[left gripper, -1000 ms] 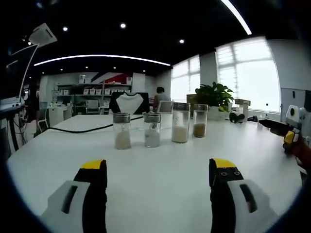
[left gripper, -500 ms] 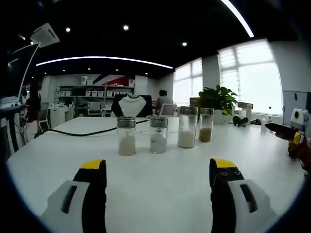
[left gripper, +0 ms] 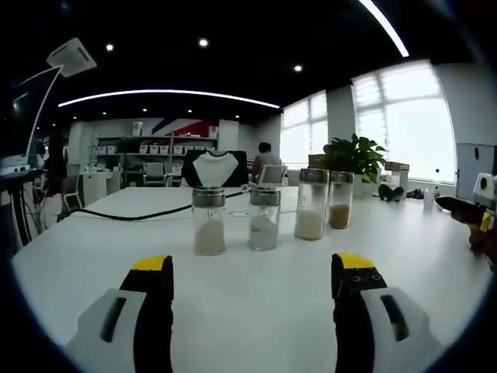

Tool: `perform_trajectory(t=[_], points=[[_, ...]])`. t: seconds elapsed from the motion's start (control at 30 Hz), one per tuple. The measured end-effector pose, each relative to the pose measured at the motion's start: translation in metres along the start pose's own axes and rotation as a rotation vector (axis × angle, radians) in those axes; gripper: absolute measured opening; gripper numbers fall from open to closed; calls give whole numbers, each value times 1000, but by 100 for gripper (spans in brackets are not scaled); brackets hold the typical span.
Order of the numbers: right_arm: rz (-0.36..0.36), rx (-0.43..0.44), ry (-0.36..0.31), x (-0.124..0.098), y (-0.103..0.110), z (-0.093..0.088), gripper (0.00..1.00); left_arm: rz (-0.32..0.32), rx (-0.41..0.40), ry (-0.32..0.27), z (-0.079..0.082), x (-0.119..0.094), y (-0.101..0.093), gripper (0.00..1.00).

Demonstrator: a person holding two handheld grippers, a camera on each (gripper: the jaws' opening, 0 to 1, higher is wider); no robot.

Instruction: Rotate the seasoning bottle until the label or dispensing opening points toward the visible target arrow and the bottle remains upright within the marked orientation range

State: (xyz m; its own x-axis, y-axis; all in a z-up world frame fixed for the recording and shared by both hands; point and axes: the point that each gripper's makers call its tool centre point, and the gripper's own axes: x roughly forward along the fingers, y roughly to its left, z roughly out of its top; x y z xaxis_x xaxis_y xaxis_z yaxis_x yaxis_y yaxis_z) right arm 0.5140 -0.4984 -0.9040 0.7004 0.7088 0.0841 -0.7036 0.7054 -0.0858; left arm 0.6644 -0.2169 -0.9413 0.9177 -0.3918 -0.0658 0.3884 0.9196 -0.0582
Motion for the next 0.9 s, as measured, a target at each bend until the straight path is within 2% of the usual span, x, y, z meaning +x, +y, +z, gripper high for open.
perform_trajectory(t=[0.17,0.57,0.9], points=[[5,-1,-3,0,1,1,99,5,-6,-8,2,8,5,85],[-2,-20,-2,0,-1,1,99,65,14,0,2,26,22,77],[-7,-35,4,1,-2,-1,98,85,32,5,3,34,28,71]])
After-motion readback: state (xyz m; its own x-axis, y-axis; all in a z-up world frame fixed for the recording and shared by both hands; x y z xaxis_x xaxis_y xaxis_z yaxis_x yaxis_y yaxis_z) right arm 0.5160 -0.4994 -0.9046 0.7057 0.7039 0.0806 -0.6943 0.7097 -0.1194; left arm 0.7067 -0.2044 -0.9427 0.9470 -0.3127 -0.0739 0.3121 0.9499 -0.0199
